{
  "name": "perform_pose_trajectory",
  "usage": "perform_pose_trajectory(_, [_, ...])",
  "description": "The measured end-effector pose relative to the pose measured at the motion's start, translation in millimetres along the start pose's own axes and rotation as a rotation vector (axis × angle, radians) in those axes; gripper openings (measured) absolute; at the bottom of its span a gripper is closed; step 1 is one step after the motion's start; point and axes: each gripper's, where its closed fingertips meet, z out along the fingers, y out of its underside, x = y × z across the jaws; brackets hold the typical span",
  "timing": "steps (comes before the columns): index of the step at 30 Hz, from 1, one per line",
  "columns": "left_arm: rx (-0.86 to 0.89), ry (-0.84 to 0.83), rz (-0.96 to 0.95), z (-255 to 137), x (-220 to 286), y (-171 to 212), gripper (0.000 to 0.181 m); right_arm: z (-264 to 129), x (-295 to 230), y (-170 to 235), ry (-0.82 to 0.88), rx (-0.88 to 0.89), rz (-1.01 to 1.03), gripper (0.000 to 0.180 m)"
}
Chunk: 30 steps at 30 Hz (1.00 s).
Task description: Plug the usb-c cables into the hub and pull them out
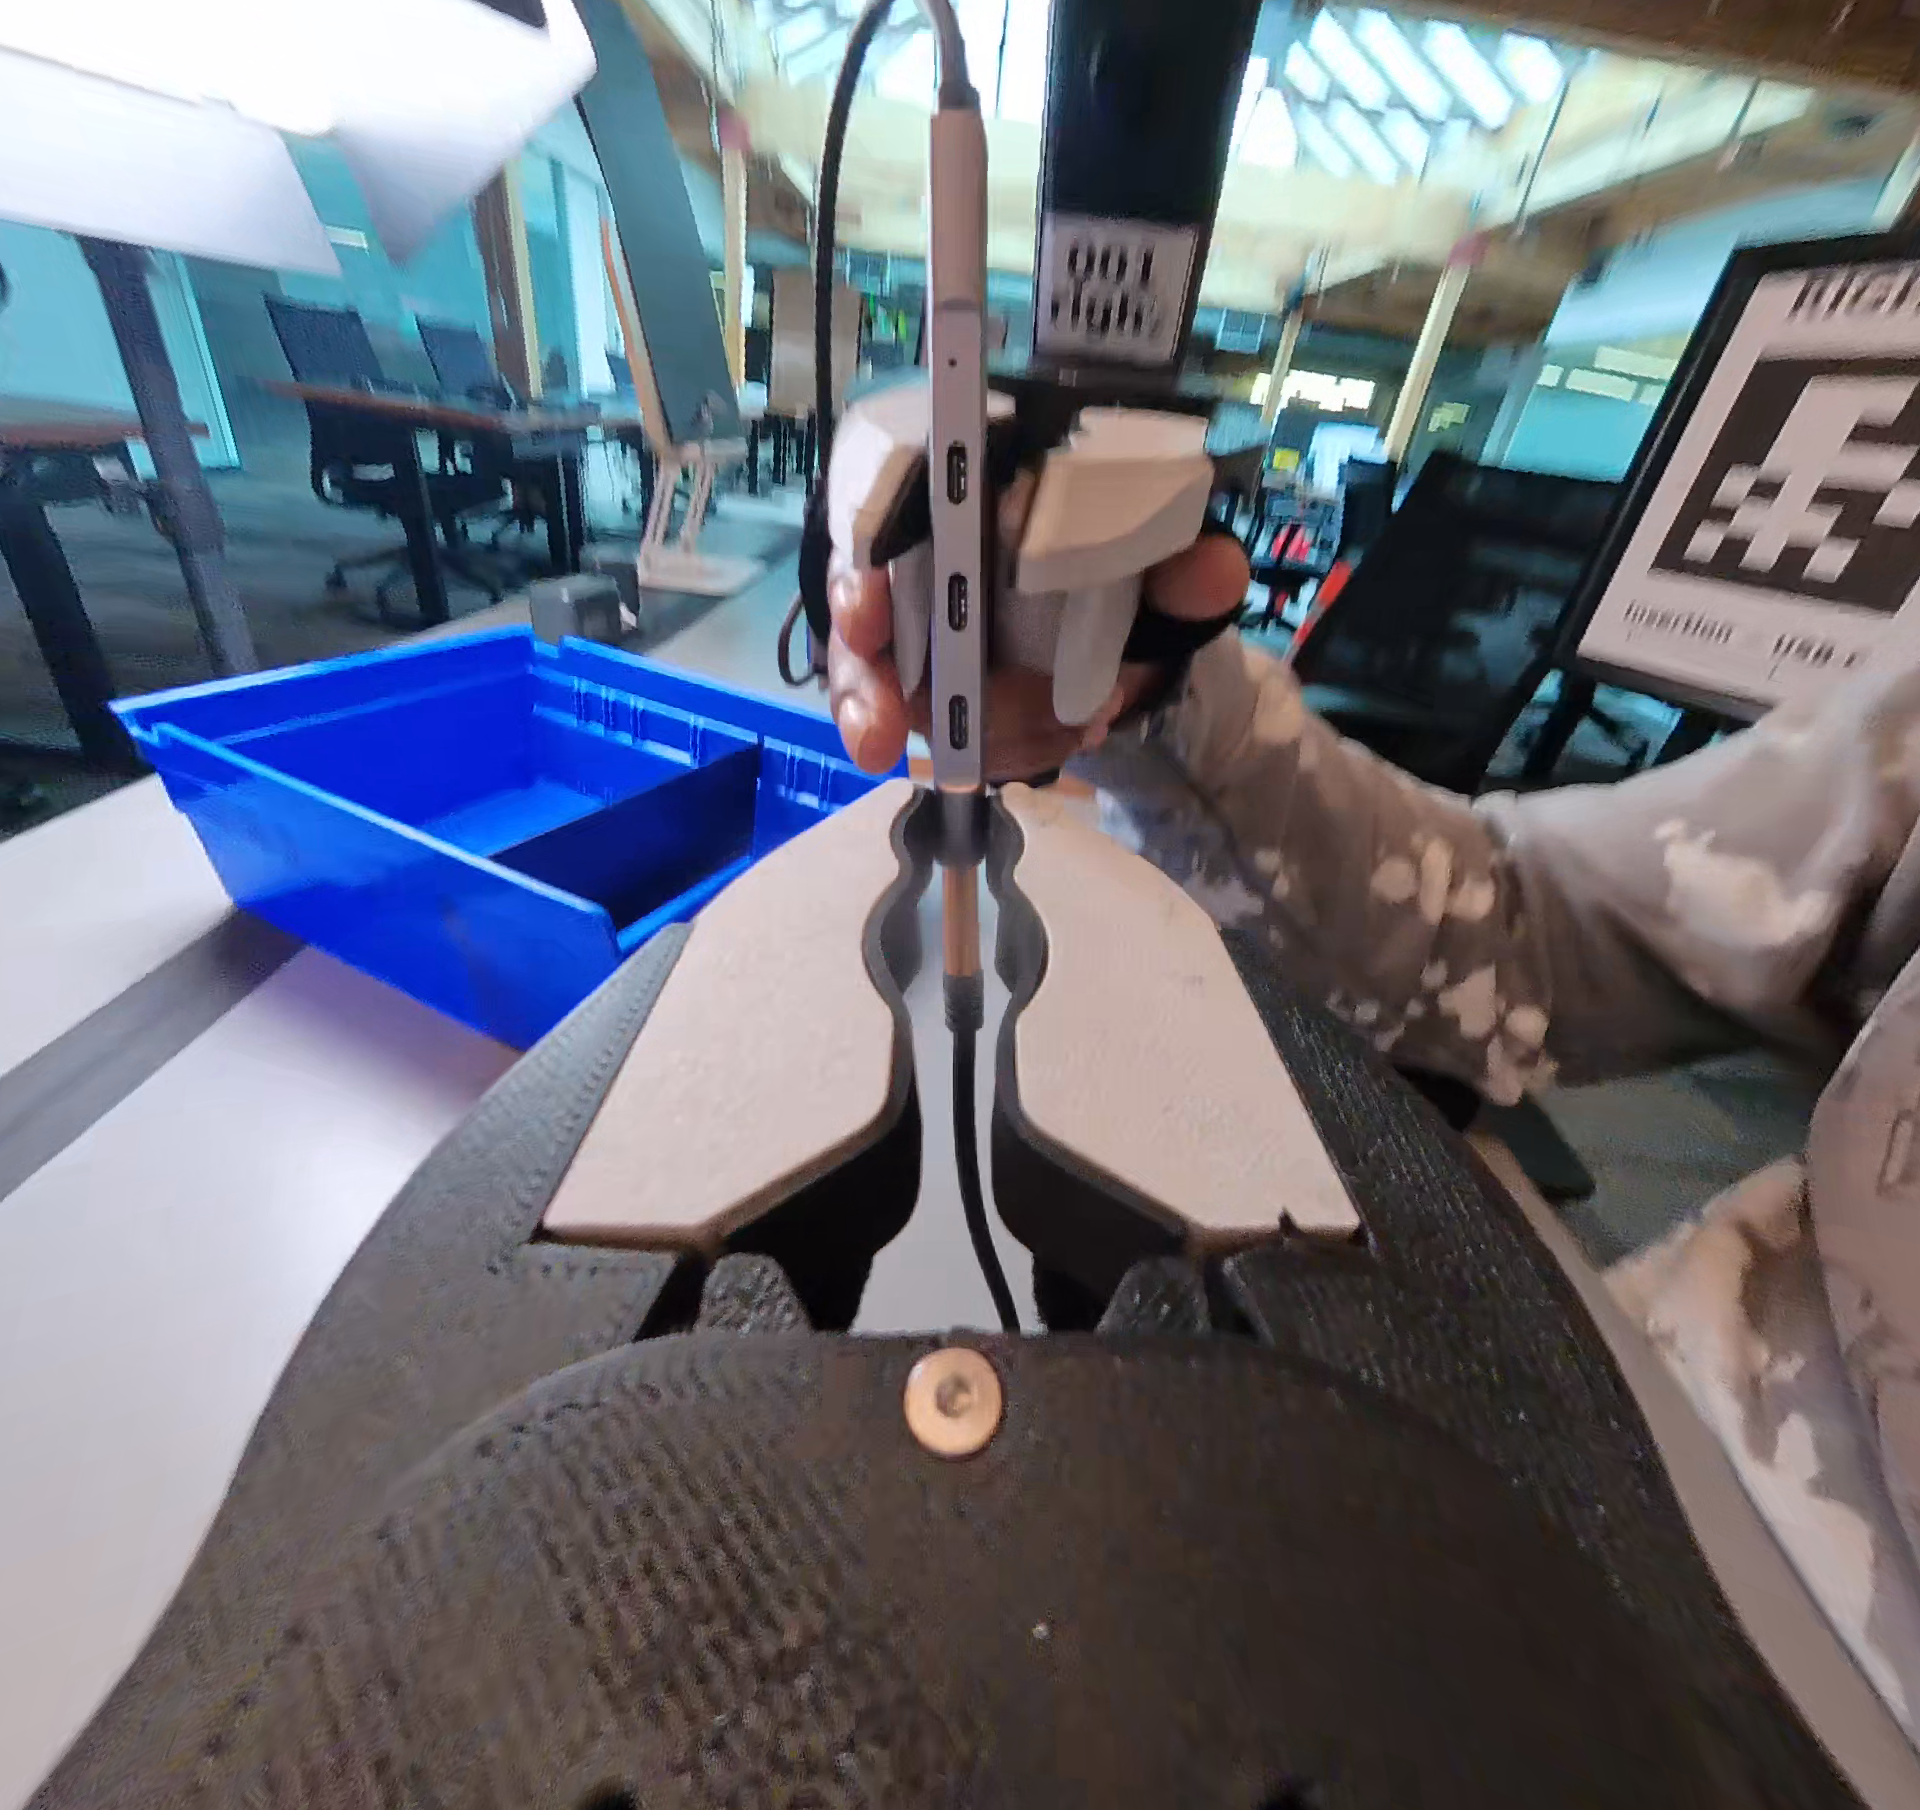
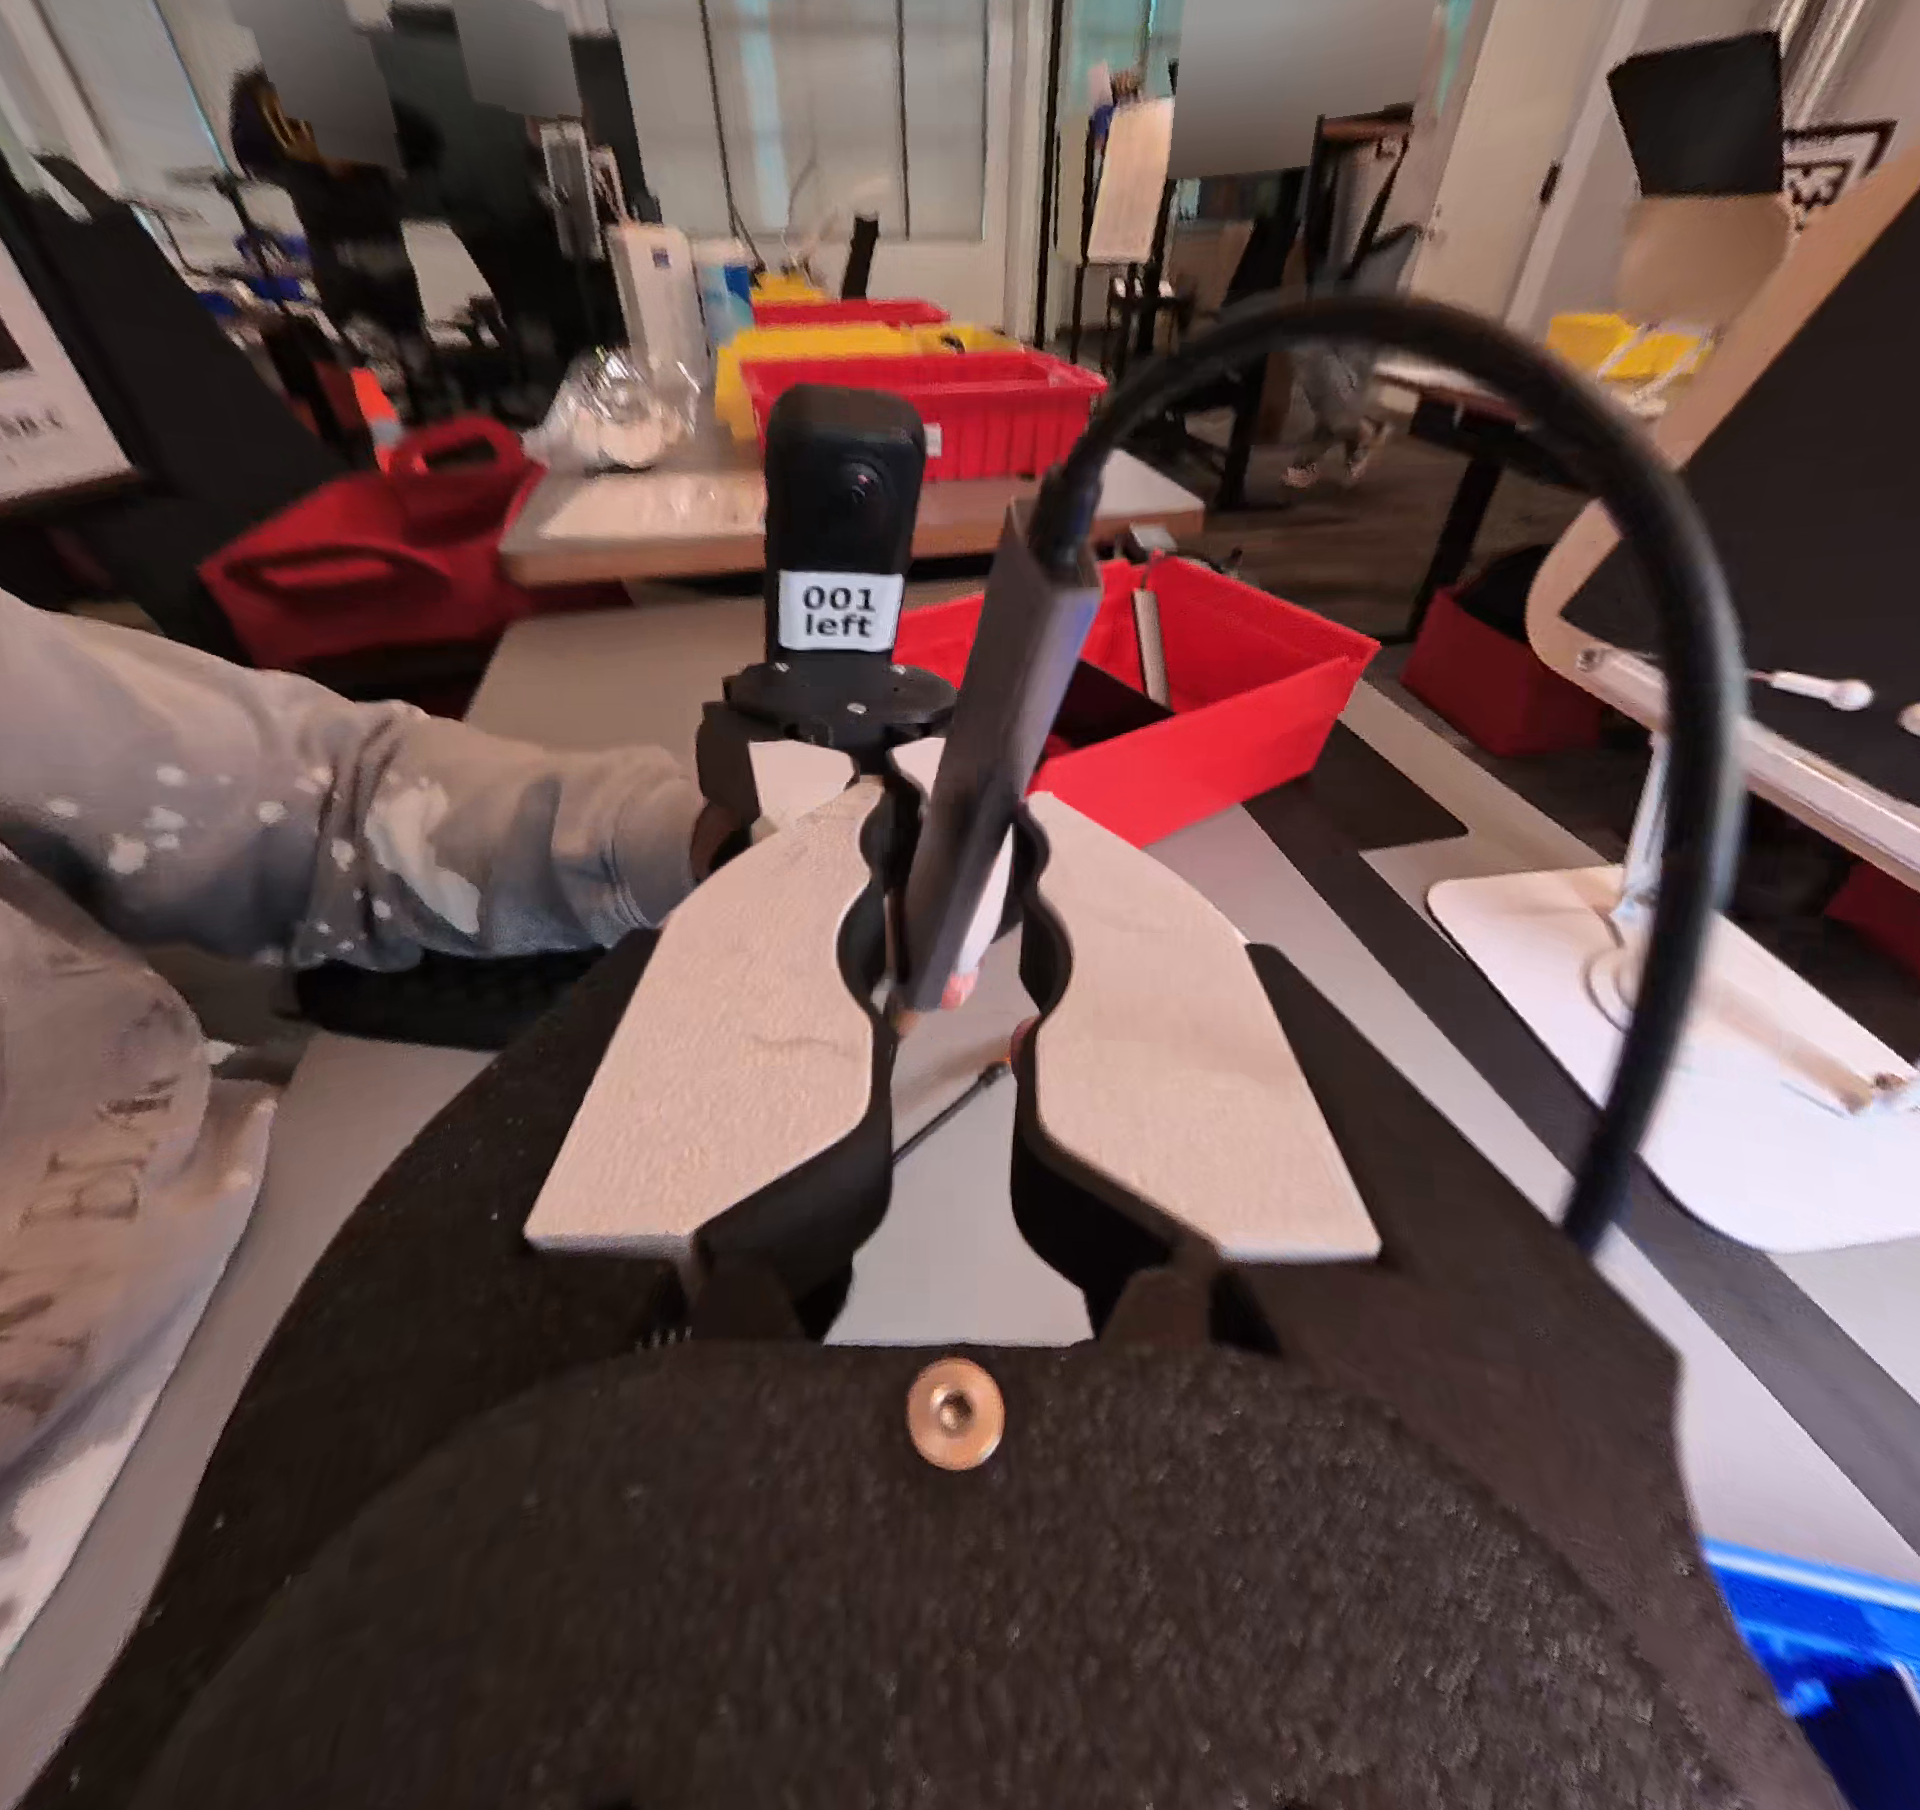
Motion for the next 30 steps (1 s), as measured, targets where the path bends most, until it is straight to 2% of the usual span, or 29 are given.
perform_pose_trajectory(6, [0.060,-0.007,0.010,-7,-2,-10,0.010,1,-1,-7,-0.042,0.089,0.037,0.020])
perform_pose_trajectory(9, [0.040,0.002,0.011,-1,2,-7,0.010,5,-1,-4,-0.029,0.082,0.009,0.013])
perform_pose_trajectory(15, [0.001,0.022,0.025,1,8,-7,0.010,-1,-13,-4,-0.109,0.075,-0.025,0.009])
perform_pose_trajectory(18, [-0.021,0.018,0.045,-9,6,-16,0.021,-2,-17,0,-0.129,0.049,-0.040,0.009])
perform_pose_trajectory(21, [-0.031,-0.027,0.079,-28,-3,-32,0.025,-4,-20,1,-0.168,0.055,-0.019,0.009])
perform_pose_trajectory(25, [-0.157,-0.296,0.107,-71,-47,-45,0.024,-6,-26,0,-0.228,0.078,0.012,0.009])
perform_pose_trajectory(30, [-0.480,-0.757,0.046,-172,-118,-22,0.025,-3,-25,5,-0.231,0.065,0.022,0.009])
